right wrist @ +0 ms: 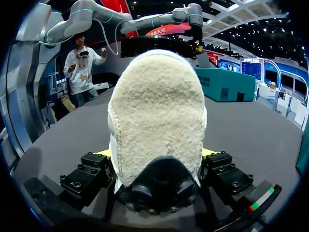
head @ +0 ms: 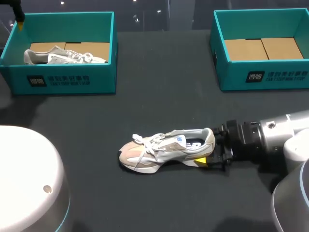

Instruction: Take the shoe out of the shoebox, open the shoe tongue, remove and reinsert the insole, then place the shoe into the shoebox

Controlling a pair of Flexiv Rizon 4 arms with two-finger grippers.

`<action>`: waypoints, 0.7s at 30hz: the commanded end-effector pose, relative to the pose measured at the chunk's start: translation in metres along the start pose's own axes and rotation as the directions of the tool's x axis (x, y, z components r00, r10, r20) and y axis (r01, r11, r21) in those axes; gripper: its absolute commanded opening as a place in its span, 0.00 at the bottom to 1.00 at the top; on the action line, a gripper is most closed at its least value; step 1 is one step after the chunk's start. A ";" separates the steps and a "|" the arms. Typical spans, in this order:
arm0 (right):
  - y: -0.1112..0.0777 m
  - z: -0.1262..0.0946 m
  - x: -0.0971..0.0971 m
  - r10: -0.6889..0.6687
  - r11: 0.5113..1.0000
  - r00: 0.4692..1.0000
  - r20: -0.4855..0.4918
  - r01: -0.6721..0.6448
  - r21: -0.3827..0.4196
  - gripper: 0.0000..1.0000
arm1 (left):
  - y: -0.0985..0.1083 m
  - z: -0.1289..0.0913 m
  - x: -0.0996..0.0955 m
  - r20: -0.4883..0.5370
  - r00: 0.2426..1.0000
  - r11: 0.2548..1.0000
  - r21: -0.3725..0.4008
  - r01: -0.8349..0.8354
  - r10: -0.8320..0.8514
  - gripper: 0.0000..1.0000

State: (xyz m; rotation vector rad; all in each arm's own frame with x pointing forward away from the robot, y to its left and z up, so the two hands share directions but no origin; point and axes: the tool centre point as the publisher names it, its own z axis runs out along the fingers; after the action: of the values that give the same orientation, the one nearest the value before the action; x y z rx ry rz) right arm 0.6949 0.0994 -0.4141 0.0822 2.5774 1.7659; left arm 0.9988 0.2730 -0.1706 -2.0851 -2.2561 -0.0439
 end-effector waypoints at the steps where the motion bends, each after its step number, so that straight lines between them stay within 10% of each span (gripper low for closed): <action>1: 0.000 0.002 -0.001 -0.001 1.000 1.000 0.003 0.001 0.001 0.00 | -0.040 -0.006 -0.010 -0.057 0.970 0.971 -0.017 0.237 -0.238 1.00; 7: 0.000 0.002 -0.001 -0.001 1.000 1.000 0.003 0.001 0.001 0.00 | -0.076 -0.017 -0.040 -0.150 0.747 0.760 -0.058 0.648 -0.648 1.00; 10: 0.000 0.002 -0.001 -0.001 1.000 1.000 0.003 0.001 0.001 0.00 | -0.087 -0.015 -0.054 -0.174 0.610 0.614 0.040 0.788 -0.773 1.00; 21: 0.000 0.002 -0.001 -0.001 1.000 1.000 0.003 0.001 0.001 0.00 | -0.142 -0.014 -0.115 -0.203 0.364 0.333 0.171 0.927 -0.909 1.00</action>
State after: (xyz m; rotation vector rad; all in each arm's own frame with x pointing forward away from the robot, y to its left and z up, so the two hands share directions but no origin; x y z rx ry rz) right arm 0.6950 0.0994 -0.4141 0.0823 2.5773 1.7656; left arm 0.8764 0.1604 -0.1664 -1.1521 -2.7093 -0.0315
